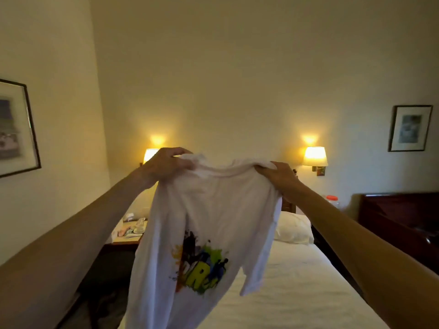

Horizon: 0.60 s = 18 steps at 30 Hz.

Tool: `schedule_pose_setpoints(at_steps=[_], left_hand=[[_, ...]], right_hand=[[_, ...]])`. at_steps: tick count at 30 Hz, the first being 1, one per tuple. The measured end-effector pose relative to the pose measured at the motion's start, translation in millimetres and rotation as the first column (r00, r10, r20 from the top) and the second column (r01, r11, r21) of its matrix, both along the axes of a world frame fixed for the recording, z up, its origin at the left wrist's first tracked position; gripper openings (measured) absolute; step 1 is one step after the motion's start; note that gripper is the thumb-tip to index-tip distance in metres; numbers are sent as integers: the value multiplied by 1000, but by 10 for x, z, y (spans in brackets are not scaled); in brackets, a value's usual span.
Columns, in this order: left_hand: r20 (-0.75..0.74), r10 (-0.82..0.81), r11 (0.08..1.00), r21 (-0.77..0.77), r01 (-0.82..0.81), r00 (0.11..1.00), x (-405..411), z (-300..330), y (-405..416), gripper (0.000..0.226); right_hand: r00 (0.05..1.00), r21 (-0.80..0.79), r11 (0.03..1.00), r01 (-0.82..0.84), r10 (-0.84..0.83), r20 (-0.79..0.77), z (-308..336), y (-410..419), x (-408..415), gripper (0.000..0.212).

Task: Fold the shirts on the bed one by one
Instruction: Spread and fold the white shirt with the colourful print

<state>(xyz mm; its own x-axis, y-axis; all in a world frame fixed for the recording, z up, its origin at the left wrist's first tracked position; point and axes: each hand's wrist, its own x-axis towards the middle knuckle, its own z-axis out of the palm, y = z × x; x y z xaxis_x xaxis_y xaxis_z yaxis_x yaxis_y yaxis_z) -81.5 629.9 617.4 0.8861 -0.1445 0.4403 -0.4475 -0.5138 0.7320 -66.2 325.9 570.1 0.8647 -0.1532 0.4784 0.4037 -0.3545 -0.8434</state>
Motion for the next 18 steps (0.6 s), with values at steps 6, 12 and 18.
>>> schedule_pose_setpoints(at_steps=[6,12,18], left_hand=[[21,51,995,-86,-49,998,35,-123,286,33],[-169,-299,913,-337,230,939,5,-207,216,42],[-12,-144,983,116,144,989,10,-220,85,27]], right_hand=[[996,6,996,-87,87,33,193,-23,15,28],[997,-67,998,-8,13,72,328,-67,9,33],[998,-91,995,-31,36,60,413,-300,-93,20]])
